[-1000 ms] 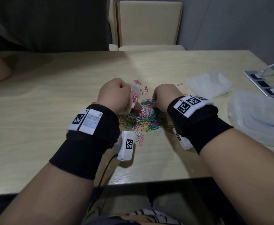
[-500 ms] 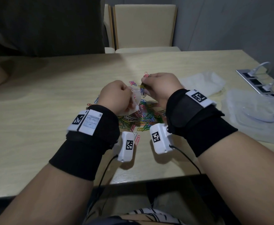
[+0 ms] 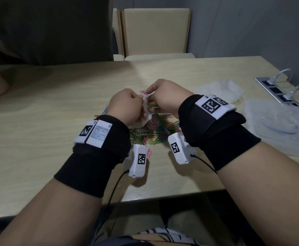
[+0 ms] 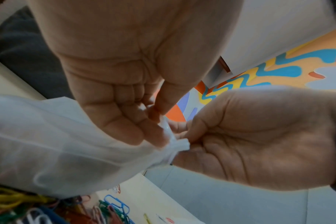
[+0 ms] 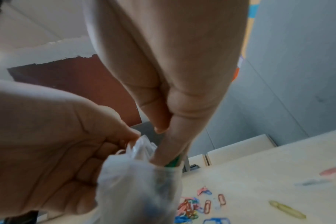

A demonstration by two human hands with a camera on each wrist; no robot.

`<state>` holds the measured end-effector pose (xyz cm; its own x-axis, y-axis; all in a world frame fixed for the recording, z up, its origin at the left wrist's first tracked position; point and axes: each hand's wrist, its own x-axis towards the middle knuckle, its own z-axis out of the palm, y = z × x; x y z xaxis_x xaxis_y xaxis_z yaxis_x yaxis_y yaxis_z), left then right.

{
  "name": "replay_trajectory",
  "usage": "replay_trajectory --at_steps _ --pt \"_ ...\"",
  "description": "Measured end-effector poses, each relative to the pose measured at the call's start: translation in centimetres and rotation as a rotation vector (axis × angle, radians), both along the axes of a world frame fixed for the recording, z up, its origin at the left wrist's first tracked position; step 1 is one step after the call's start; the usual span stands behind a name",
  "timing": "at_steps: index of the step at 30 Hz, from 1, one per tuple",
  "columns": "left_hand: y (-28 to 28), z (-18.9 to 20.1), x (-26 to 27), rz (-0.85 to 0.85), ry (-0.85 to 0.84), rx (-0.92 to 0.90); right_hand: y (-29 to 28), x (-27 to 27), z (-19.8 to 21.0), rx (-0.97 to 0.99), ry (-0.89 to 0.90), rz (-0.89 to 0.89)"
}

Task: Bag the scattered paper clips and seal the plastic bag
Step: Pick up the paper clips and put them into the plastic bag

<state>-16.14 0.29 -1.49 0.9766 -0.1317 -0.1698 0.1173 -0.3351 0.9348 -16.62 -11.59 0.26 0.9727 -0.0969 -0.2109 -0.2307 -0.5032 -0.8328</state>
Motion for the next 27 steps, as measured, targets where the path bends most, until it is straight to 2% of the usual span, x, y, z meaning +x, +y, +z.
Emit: replay_trajectory --at_steps 4,7,9,12,15,20,24,27 --pt "0.1 -0.4 0.5 0.008 -0.101 0.131 -0.5 -0.6 0.3 0.024 -0.116 -0.082" --pt "0.1 -0.5 0.7 0.021 -0.152 0.217 -1.7 -1.0 -0.1 0.003 -0.113 -0.17" --pt "0.1 -0.4 0.6 0.008 -0.156 0.239 -3.4 -1.1 -0.6 -0.09 -0.049 -0.236" --pt "0.2 -0.1 0.3 -0.001 -0.178 0.262 -6.5 -1.3 -1.4 -0.358 0.101 -0.294" --pt "0.2 -0.3 0.3 -0.009 -0.191 0.269 -8.4 -2.2 -1.5 -0.733 0.318 -0.181" --pt "0.1 -0.3 0.2 -0.02 -0.186 0.276 -7.5 -2.6 -3.2 -0.959 0.47 0.065" --pt "0.1 -0.3 0.2 -0.022 -0.187 0.282 -6.0 -2.2 -3.7 -0.846 0.369 0.148" --pt "0.1 -0.2 0.2 -0.026 -0.175 0.284 -5.1 -2.7 -3.0 -0.737 0.336 0.141"
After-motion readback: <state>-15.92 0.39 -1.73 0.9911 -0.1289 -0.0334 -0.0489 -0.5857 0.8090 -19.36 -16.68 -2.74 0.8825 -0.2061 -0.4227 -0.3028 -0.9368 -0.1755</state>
